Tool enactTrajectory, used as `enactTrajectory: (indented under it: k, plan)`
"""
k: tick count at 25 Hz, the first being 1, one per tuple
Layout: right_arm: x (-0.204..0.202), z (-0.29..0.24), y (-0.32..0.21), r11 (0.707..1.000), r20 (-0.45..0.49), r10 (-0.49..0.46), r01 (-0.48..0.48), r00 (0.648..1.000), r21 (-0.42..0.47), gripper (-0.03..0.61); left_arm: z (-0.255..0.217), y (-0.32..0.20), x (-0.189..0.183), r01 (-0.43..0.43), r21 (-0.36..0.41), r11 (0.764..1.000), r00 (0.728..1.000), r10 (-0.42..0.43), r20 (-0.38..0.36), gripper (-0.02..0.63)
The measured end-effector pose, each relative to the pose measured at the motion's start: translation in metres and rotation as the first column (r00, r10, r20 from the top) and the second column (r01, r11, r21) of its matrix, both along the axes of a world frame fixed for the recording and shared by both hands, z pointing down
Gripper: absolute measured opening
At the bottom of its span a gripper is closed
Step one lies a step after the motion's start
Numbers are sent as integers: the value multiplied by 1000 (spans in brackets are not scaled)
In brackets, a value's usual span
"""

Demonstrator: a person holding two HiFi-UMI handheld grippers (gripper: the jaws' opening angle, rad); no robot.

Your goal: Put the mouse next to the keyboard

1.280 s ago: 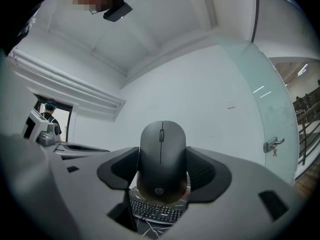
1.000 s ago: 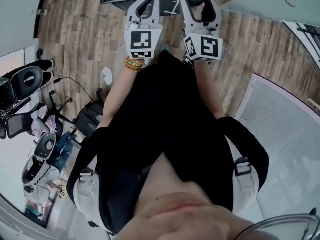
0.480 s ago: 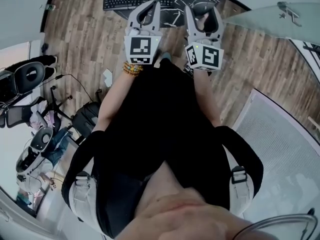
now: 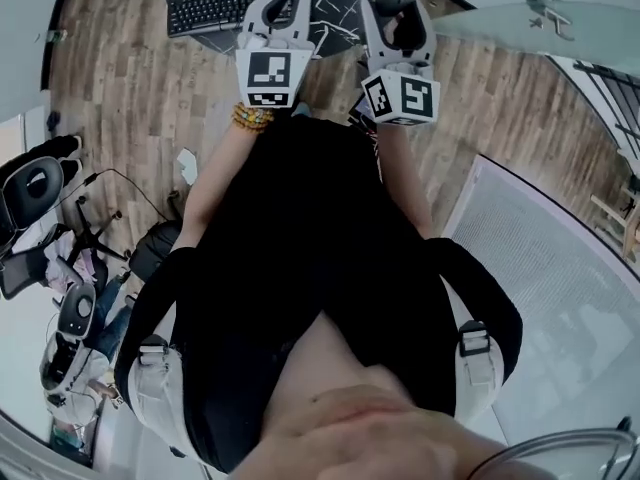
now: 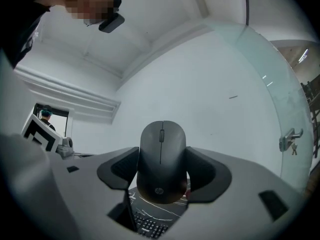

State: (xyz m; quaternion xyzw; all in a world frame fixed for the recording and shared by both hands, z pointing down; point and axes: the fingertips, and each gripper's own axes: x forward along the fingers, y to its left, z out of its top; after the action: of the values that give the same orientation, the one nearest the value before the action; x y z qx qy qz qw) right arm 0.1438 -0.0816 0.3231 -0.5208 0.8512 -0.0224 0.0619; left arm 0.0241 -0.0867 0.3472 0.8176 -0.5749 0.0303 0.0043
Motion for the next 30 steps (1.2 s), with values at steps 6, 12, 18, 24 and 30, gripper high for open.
enactTrajectory:
  k: [6,12,18,24,30]
  plan:
    - [1,-15,-50,999,-32,47,-47,998,4,287,-24,-58,6,-53,58,997,997,57,-57,14]
    - [-5,-31,-84,995,-61,89,-87,994,38,287,-29,-96,2,-104,73,992,989,111,-94,14]
    - [-12,-33,-102,990,-80,139,-135,987,51,287,-24,-112,-10,-146,77,986,982,154,-108,14]
    - [-22,-28,-110,984,-137,173,-166,975,59,287,-7,-125,-28,-166,50,985,974,172,-145,14]
    - [-39,-20,-124,990,-173,141,-134,975,55,287,0,-126,-32,-170,65,983,969,179,-172,14]
